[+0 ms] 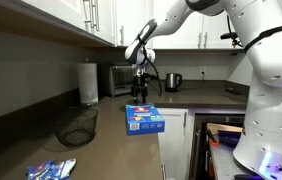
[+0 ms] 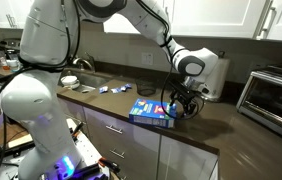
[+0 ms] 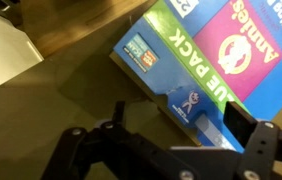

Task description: Set the box upright on the counter

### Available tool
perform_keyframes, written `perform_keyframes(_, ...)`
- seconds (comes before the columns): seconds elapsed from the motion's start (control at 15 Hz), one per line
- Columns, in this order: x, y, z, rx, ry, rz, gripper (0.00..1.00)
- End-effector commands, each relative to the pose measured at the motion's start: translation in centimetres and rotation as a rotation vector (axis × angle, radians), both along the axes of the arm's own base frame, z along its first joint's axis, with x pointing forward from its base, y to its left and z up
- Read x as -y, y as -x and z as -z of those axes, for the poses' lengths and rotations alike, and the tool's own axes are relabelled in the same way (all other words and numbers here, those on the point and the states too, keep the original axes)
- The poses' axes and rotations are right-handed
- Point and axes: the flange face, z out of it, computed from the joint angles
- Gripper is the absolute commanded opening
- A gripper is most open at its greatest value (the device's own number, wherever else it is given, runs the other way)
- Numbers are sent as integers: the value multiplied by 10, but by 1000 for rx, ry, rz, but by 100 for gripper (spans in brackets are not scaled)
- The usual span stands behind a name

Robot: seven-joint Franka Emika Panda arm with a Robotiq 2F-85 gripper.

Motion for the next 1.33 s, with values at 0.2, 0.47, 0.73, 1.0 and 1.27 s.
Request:
perform_keyframes(0.2,-6,4,13,-87,-62,7,100)
perform_keyframes(0.47,-12,9,10,-149,-99,15,100)
perform_keyframes(0.73,-20,11,-1,-198,-140,12,100)
perform_keyframes(1.0,-28,13,-3,-254,-194,0,100)
perform_keyframes(1.27,-35,17,-1,-296,-234,-9,67)
